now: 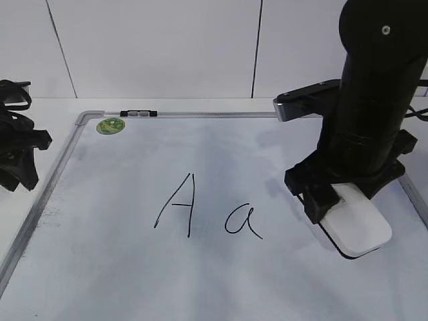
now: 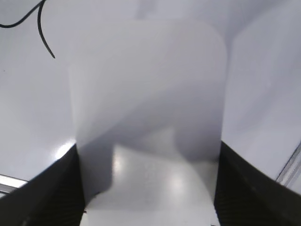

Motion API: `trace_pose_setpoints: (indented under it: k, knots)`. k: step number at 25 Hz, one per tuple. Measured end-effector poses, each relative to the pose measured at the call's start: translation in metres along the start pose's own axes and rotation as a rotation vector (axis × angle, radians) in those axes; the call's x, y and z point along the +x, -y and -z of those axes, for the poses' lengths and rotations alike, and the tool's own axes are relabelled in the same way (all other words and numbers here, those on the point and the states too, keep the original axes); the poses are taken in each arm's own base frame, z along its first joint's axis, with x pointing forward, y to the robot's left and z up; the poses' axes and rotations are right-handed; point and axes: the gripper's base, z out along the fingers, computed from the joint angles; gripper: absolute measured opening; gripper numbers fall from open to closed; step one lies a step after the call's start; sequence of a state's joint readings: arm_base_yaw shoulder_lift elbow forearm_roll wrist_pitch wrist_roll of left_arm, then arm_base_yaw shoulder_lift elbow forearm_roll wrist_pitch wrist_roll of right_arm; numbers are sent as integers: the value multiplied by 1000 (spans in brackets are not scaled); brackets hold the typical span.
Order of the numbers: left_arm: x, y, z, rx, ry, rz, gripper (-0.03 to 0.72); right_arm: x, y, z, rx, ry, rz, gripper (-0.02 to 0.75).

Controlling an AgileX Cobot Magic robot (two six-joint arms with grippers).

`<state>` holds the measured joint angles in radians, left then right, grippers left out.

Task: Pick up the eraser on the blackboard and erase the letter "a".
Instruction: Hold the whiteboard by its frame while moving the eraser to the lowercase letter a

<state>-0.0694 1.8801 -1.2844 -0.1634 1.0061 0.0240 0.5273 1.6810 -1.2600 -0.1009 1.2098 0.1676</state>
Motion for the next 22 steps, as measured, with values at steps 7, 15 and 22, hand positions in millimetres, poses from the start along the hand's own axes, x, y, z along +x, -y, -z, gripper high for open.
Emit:
trace_pose_setpoints:
  k: [7, 15, 22]
  knots:
    - [-13, -1, -17, -2, -25, 4, 239, -1, 0, 1, -1, 0, -2, 565]
    - [-18, -3, -29, -3, -54, 8, 238, -1, 0, 1, -1, 0, -3, 565]
    - [-19, -3, -32, 1, -58, 14, 235, -1, 0, 1, -1, 0, -5, 565]
